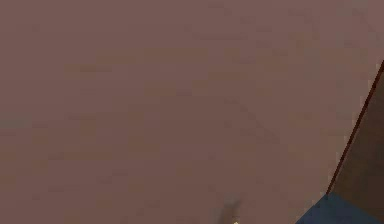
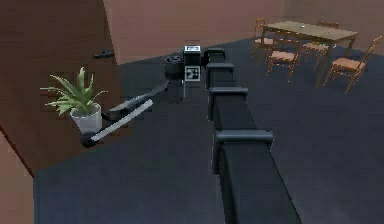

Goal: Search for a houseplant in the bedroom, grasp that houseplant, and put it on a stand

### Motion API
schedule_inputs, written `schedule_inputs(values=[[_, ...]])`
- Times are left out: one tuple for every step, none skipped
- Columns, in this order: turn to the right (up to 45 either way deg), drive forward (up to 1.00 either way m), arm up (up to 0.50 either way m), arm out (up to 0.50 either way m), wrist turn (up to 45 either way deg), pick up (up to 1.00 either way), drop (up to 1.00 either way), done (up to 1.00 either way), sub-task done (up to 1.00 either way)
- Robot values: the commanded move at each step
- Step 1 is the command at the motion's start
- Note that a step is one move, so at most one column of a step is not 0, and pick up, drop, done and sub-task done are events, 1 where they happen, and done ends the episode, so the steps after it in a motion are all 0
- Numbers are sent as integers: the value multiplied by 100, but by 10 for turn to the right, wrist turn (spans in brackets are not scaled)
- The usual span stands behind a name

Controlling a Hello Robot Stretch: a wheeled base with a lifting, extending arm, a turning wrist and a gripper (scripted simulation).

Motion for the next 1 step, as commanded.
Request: schedule_inputs(values=[[0, 0, 0, -30, 0, 0, 0, 0, 0]])
